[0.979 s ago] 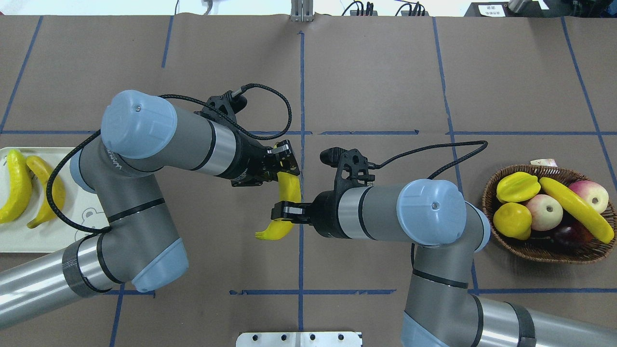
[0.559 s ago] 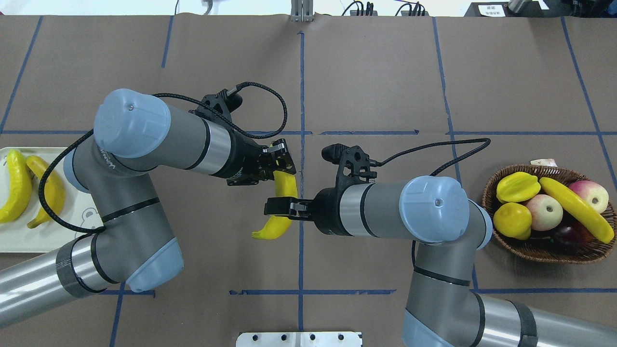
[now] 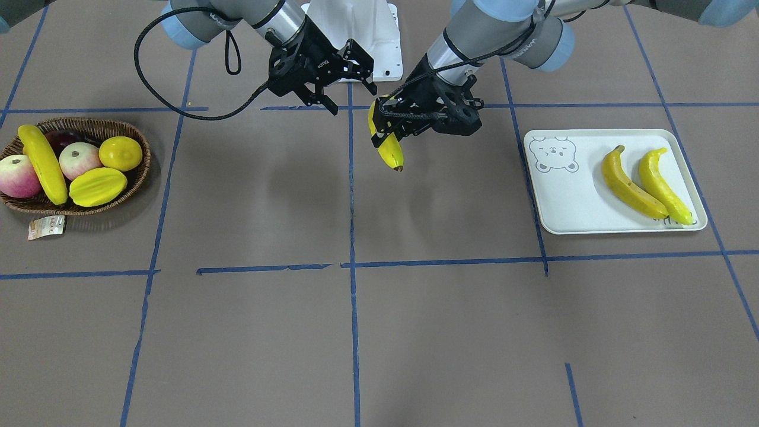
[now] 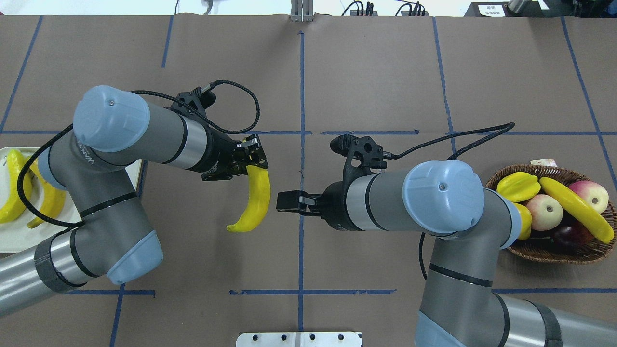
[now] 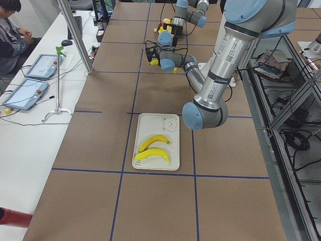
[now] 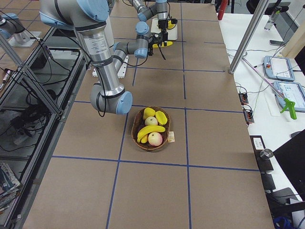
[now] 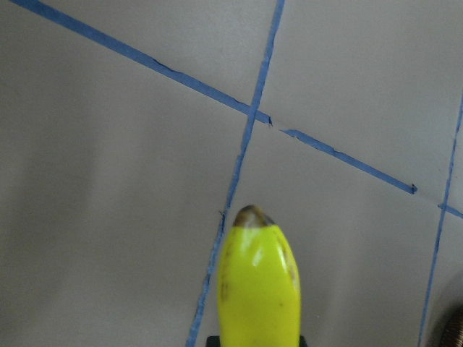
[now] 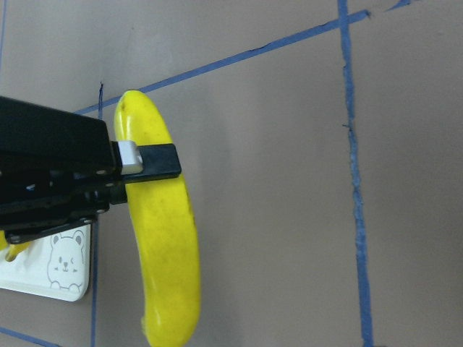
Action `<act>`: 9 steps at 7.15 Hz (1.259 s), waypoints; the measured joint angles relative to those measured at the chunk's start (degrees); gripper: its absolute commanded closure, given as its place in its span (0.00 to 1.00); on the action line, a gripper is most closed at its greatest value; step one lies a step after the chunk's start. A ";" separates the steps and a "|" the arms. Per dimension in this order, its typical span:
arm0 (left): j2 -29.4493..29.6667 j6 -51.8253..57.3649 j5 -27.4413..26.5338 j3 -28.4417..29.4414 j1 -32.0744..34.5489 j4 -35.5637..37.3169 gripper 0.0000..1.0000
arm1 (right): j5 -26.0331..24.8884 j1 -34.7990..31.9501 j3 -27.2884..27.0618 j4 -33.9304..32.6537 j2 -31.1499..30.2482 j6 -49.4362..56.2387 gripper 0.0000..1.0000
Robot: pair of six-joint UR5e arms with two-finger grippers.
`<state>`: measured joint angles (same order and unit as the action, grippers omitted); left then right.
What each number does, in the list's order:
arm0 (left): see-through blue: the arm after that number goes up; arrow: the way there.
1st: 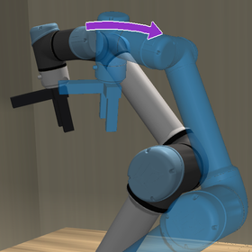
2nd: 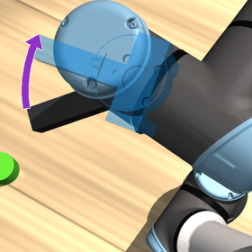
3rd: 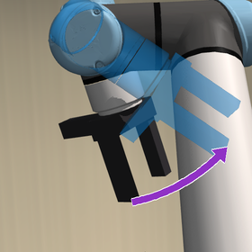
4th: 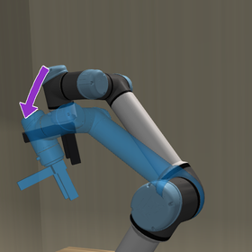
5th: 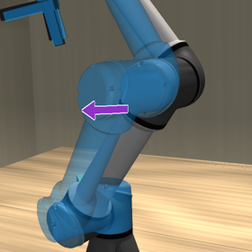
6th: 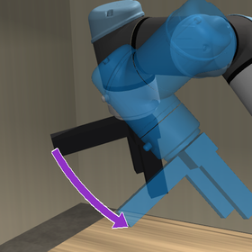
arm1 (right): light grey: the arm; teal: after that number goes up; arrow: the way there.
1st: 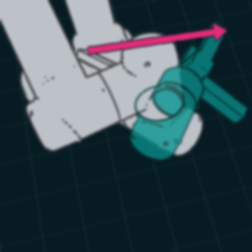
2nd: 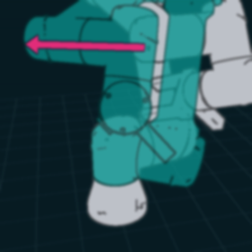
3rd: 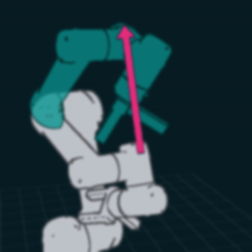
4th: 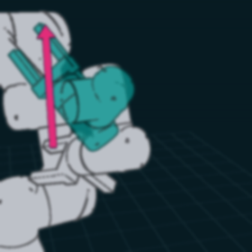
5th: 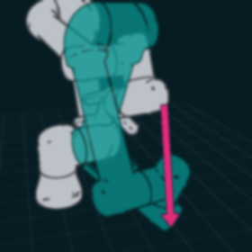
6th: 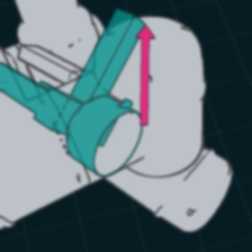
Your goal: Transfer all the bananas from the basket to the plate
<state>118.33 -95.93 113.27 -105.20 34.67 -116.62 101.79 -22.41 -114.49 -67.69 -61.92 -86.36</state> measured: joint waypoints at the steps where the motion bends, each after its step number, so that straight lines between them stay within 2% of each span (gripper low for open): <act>1: -0.20 1.36 -0.09 -1.04 0.17 4.49 1.00 | 0.43 -0.16 -2.07 -4.91 0.00 0.22 0.00; 3: -0.23 3.58 -0.14 -5.53 0.39 16.90 1.00 | 2.48 -1.17 -5.65 -13.44 -0.07 0.51 0.00; 5: -1.54 2.79 -0.10 -10.61 2.11 29.20 1.00 | 6.92 -4.57 -7.59 -19.74 -0.42 1.86 0.00; 7: -7.35 -1.82 -0.05 -11.23 7.52 33.24 1.00 | 10.36 -8.22 -7.98 -26.28 -0.74 6.41 0.00; 9: -13.71 -4.55 0.07 -10.75 13.18 32.69 1.00 | 11.61 -10.18 -8.09 -29.20 -1.17 9.46 0.00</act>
<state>104.61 -100.48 113.33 -115.94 47.85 -83.93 113.40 -32.59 -122.58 -96.89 -63.09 -76.90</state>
